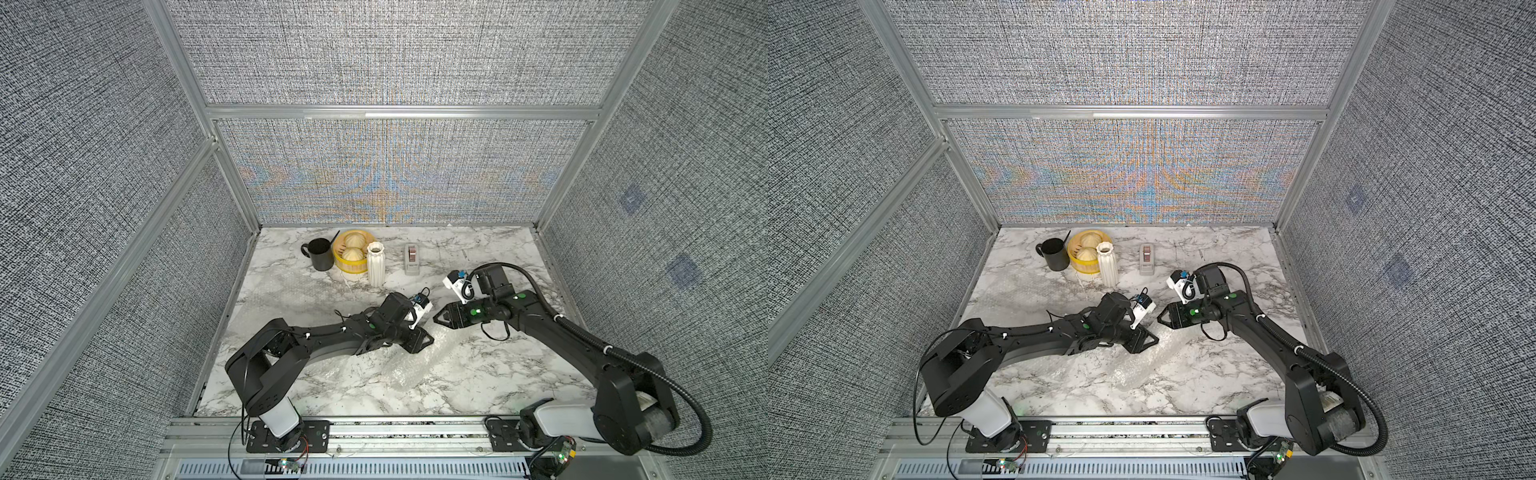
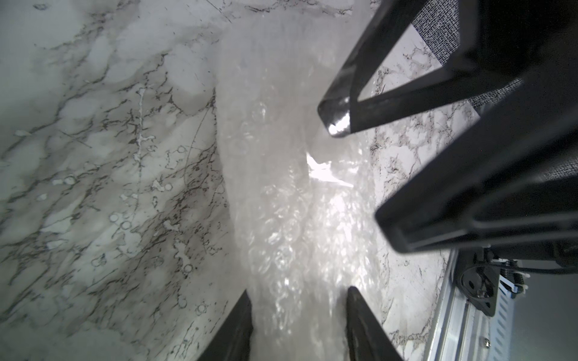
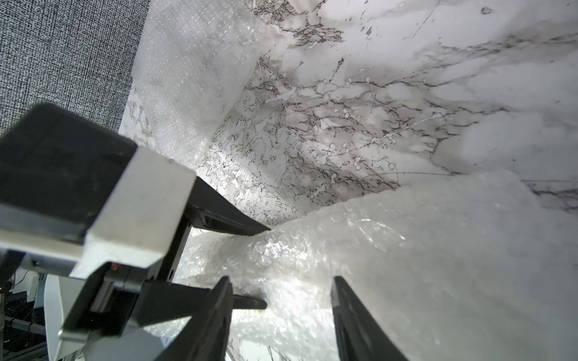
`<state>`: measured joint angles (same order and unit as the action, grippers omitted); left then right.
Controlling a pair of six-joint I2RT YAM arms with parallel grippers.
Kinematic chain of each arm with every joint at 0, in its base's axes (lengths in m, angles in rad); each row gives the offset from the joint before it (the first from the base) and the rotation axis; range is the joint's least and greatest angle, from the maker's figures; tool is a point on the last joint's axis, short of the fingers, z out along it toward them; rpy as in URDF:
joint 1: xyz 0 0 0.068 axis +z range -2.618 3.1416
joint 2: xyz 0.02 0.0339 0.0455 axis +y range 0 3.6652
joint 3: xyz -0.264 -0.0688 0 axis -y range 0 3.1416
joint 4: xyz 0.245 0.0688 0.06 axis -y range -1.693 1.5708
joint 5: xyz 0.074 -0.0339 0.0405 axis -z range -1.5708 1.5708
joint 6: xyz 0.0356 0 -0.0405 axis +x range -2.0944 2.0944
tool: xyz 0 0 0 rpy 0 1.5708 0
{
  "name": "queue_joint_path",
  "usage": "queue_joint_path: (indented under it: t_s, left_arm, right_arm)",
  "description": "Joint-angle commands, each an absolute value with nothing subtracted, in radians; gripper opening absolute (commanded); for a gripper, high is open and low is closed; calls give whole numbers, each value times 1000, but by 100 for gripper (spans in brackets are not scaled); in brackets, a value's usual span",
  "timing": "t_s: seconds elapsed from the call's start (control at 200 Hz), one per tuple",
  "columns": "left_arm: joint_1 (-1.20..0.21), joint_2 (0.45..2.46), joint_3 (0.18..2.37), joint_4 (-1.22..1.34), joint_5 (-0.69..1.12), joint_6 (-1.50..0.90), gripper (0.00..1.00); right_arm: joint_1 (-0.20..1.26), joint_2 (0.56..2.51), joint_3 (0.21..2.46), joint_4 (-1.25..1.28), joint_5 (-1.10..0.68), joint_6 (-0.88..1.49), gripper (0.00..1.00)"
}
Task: Wrap vases in bubble wrap
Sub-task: Stick the tape on the bubble wrap.
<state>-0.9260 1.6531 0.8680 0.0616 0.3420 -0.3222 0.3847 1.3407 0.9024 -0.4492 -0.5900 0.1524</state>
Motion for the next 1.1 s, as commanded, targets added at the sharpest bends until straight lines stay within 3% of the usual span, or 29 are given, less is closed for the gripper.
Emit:
queue_joint_path:
  t_s: [0.0,0.31,0.535,0.685,1.091]
  left_arm:
    - [-929,1669,854,-159,334,-301,43]
    - [-928,1674,854,-153,330,-302,42]
    - [-928,1672,857,-153,331,-301,41]
    - [-931,1668,858,-154,334,-295,39]
    - [-965,1686,885,-179,310,-267,38]
  right_arm:
    - [381,1328,923,-465,-575,159,54]
    - [318,1286,933,-536,-668,201,49]
    - [318,1357,908,-522,-698,251,26]
    - [318,1388,937,-499,-613,259,19]
    - [320,1564,986,-462,-554,202,13]
